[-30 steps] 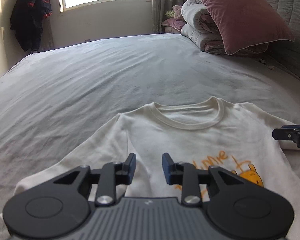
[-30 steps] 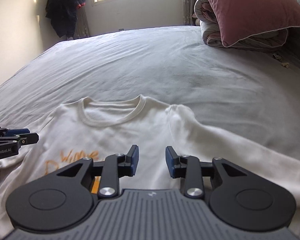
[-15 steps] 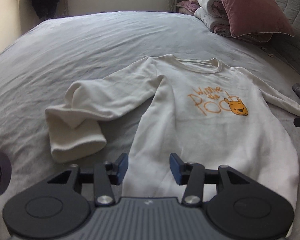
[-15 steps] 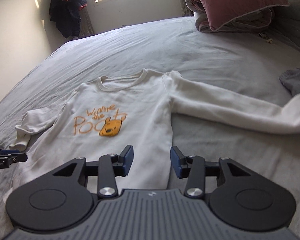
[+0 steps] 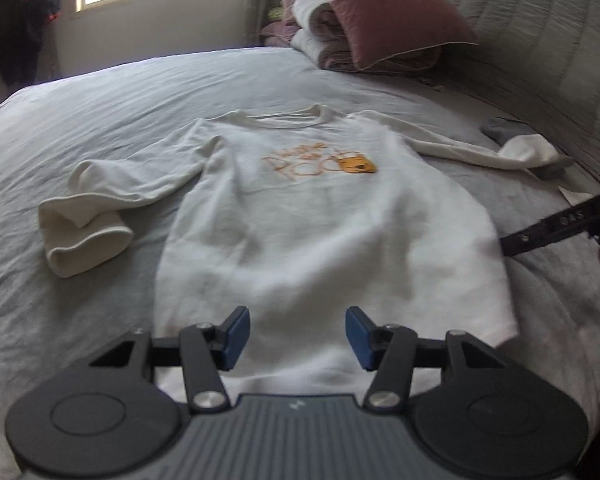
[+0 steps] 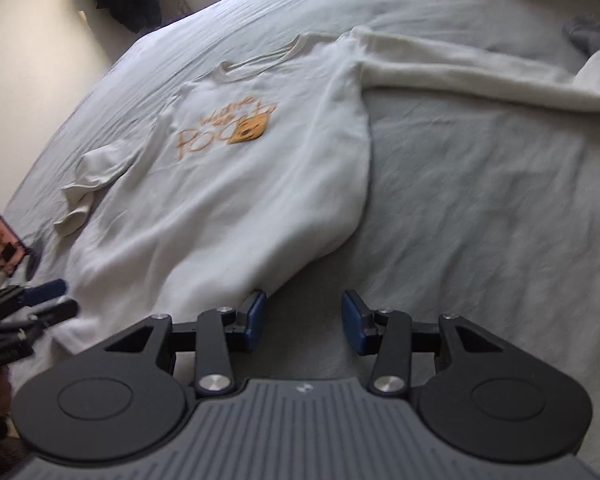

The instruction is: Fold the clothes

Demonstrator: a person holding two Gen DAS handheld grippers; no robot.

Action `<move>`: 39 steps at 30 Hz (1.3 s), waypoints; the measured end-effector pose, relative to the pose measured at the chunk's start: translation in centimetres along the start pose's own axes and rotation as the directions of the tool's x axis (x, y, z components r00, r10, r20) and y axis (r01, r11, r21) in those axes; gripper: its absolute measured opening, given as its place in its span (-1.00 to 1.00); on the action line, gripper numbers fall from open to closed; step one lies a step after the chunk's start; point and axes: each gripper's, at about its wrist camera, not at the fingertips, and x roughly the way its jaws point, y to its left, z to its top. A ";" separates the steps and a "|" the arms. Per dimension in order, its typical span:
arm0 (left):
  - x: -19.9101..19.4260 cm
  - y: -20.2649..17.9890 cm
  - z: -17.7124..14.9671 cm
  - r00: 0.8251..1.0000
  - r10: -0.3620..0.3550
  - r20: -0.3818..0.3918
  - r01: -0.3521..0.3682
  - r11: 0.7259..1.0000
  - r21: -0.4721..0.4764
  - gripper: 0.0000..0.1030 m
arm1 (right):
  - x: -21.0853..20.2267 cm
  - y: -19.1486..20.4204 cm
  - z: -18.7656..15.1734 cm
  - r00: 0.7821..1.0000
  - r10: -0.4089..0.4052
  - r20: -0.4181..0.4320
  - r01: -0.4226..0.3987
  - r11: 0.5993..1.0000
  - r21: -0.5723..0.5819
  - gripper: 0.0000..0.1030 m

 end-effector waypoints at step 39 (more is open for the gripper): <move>2.2 1.2 0.9 0.996 0.080 0.043 -0.074 0.988 -0.137 0.03 | 3.8 4.0 2.4 0.954 0.299 0.003 -0.298 0.948 0.109 -0.07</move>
